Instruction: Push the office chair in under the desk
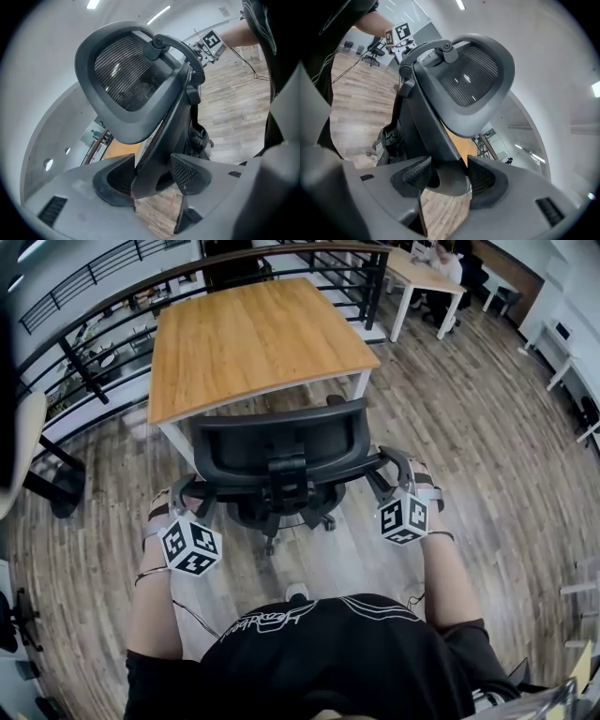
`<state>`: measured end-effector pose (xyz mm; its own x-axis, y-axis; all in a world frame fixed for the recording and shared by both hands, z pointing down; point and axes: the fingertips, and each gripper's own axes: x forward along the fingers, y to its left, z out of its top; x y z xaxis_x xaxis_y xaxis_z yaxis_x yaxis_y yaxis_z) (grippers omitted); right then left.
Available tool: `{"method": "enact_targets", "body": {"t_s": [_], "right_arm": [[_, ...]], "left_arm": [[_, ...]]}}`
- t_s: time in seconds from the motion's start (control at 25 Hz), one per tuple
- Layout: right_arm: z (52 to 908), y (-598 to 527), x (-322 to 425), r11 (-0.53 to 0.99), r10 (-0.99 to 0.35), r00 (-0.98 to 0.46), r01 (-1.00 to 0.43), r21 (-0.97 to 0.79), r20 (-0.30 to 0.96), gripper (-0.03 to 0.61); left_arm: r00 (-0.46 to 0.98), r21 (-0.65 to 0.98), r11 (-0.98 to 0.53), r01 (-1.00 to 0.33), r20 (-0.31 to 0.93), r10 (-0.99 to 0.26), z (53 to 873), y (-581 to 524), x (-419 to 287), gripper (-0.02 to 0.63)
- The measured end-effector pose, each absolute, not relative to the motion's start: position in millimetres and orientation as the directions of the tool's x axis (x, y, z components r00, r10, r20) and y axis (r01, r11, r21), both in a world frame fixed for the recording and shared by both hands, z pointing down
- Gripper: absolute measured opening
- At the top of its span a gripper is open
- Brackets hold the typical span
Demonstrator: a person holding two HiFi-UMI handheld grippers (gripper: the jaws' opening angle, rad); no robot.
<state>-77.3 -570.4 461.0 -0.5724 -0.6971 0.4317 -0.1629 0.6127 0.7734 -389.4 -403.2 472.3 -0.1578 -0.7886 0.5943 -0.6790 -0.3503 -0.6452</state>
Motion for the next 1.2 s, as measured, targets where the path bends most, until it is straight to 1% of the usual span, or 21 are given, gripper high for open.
{"method": "enact_targets", "body": {"t_s": [0.56,1.0,1.2], "right_arm": [[469.5,-591.0,-91.2,0.593,-0.709,-0.577,-0.179,0.785,0.405,0.255],[468.9,-593.8,-95.9,0.592,-0.675,-0.633,-0.160,0.790,0.378,0.255],[469.9,-655.0,-132.3,0.598,-0.661,-0.648,-0.148,0.788,0.379,0.253]], "left_arm": [[-0.177,-0.664,-0.324,-0.673,0.571,-0.802,480.5,-420.2,-402.2,0.233],[-0.210,-0.660,-0.297,-0.690,0.575,-0.791,480.0,-413.3,-399.9,0.235],[-0.226,-0.652,-0.275,-0.706,0.576,-0.786,482.3,-472.5,-435.2,0.238]]}}
